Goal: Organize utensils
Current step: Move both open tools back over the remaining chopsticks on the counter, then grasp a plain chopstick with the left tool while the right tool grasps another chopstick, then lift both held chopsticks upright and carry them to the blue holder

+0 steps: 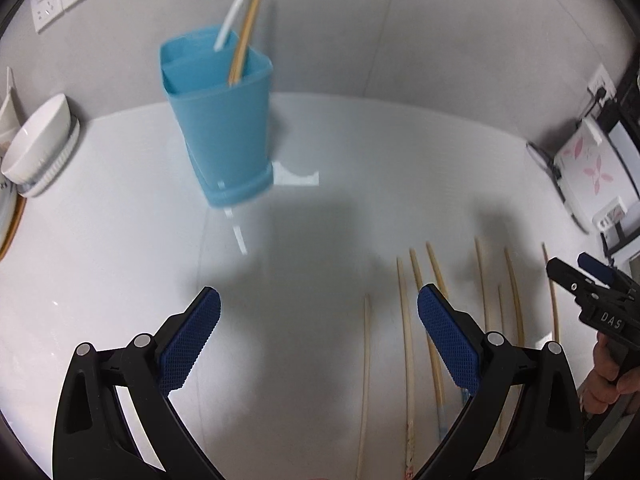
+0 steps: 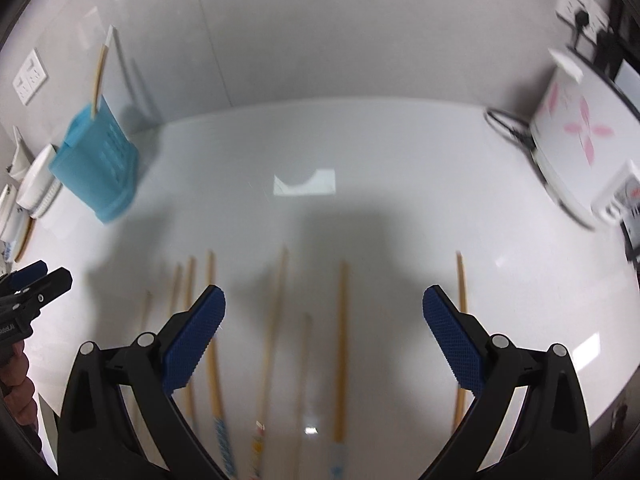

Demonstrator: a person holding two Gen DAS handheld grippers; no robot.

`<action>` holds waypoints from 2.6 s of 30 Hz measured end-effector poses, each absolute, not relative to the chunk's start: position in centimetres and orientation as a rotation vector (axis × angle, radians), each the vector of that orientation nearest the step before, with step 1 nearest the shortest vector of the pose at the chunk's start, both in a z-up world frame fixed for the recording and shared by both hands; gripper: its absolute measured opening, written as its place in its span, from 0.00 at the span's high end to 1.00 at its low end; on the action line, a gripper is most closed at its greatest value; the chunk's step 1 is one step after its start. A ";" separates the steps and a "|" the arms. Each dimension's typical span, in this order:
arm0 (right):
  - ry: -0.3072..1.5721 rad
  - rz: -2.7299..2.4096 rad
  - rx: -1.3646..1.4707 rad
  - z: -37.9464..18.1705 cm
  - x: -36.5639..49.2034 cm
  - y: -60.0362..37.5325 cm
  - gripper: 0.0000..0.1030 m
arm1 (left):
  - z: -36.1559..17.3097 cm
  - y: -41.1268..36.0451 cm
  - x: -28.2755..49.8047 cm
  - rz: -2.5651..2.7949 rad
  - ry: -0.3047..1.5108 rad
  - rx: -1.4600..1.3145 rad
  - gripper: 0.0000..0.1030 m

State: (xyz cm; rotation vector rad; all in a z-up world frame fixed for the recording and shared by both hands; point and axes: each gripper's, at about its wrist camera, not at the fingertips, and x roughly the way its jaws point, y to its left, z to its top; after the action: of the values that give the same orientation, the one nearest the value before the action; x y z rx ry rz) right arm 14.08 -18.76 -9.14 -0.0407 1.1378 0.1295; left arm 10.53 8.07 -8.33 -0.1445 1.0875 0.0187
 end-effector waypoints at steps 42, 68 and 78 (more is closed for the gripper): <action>1.564 0.126 -0.120 -16.6 8.7 -18.3 0.82 | -16.8 2.5 8.6 0.108 1.490 -0.079 0.69; 1.450 0.135 -0.074 -11.6 11.6 -18.3 0.93 | -11.6 5.8 6.0 0.091 1.359 -0.180 0.97; 1.362 0.178 -0.046 -9.5 11.1 -17.3 0.93 | -8.0 6.8 6.1 0.096 1.276 -0.208 0.97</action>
State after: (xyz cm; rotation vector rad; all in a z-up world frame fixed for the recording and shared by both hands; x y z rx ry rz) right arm 11.07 -17.32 -9.53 -0.0461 1.3625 0.1781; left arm 6.05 6.84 -7.98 -0.2081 1.2760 0.0961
